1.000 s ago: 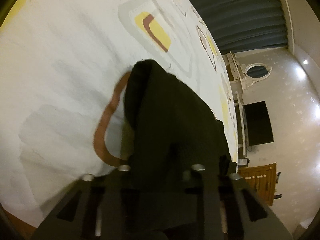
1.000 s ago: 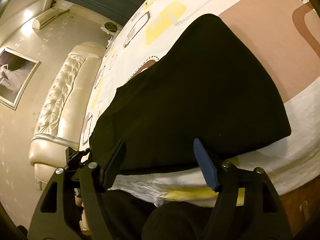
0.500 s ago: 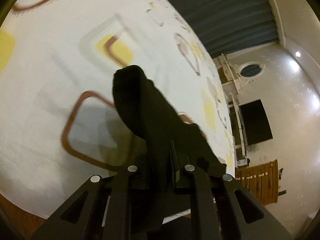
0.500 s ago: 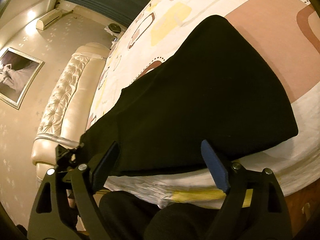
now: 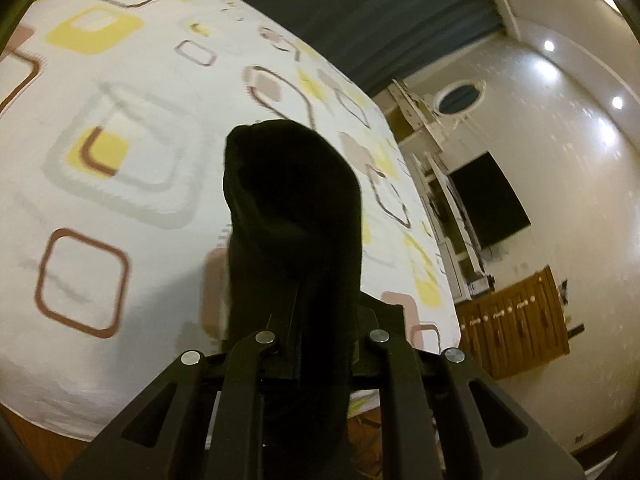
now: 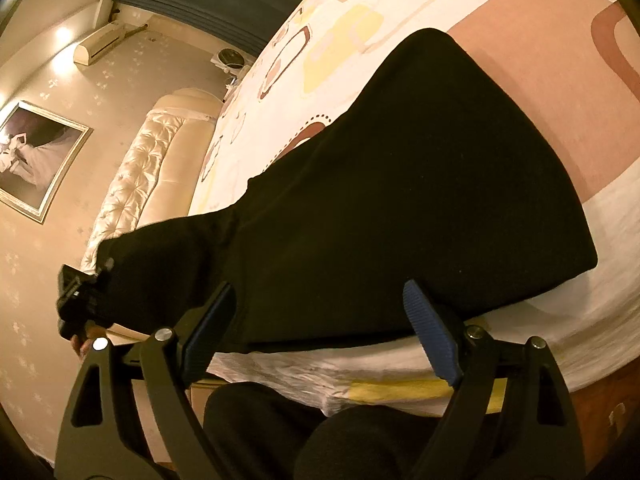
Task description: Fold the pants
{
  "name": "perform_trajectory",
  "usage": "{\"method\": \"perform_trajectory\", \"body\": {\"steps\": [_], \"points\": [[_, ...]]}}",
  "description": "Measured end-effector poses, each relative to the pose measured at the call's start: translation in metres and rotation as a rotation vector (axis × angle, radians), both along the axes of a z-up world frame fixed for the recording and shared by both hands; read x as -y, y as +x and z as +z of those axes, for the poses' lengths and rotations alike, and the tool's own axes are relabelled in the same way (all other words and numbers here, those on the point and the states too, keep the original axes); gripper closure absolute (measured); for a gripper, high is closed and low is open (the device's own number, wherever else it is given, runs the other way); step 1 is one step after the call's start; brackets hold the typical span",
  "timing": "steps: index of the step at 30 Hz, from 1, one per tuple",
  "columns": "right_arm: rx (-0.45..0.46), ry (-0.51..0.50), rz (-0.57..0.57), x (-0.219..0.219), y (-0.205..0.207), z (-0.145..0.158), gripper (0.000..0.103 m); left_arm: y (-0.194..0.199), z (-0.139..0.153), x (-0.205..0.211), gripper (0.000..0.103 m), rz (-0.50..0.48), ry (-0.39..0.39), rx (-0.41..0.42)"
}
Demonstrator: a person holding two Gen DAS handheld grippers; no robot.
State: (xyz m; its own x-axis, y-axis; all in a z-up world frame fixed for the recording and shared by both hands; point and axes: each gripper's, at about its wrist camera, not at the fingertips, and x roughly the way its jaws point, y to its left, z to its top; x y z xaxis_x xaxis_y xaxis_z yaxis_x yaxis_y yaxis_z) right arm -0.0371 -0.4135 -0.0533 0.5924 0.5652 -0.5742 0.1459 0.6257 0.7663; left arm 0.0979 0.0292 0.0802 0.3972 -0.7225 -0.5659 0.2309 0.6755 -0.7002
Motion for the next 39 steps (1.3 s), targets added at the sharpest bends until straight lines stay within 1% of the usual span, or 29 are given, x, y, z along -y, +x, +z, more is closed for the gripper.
{"method": "perform_trajectory", "body": {"steps": [4,7,14,17,20,24,25,33,36,39], "points": [[0.000,-0.002,0.001,0.000,0.000,0.000,0.017,-0.002,0.009,0.033,0.089,-0.036,0.038,0.023],[0.000,-0.001,0.000,0.000,0.000,0.000,0.017,-0.005,0.009,0.055,0.089,-0.066,0.058,0.029],[-0.002,-0.002,-0.003,0.000,0.000,-0.001,0.017,-0.013,-0.003,0.106,0.089,-0.123,0.125,0.039],[-0.001,-0.001,-0.003,0.001,0.000,-0.001,0.017,-0.018,-0.013,0.129,0.089,-0.148,0.149,0.033],[0.000,0.003,-0.002,0.001,0.000,-0.002,0.017,-0.023,-0.021,0.152,0.089,-0.171,0.191,0.036],[0.000,0.011,-0.005,0.001,0.000,-0.002,0.017,-0.030,-0.032,0.183,0.089,-0.194,0.268,0.059],[0.001,0.013,-0.006,0.001,0.000,-0.002,0.017,-0.031,-0.037,0.192,0.089,-0.197,0.299,0.064],[0.004,0.032,-0.012,0.003,-0.001,-0.003,0.017,-0.042,-0.068,0.237,0.089,-0.191,0.486,0.107],[0.008,0.048,-0.019,0.004,-0.002,-0.004,0.017,-0.045,-0.077,0.248,0.089,-0.192,0.531,0.118],[0.010,0.085,-0.048,0.009,-0.005,-0.003,0.017,-0.047,-0.086,0.258,0.089,-0.195,0.564,0.120]]}}
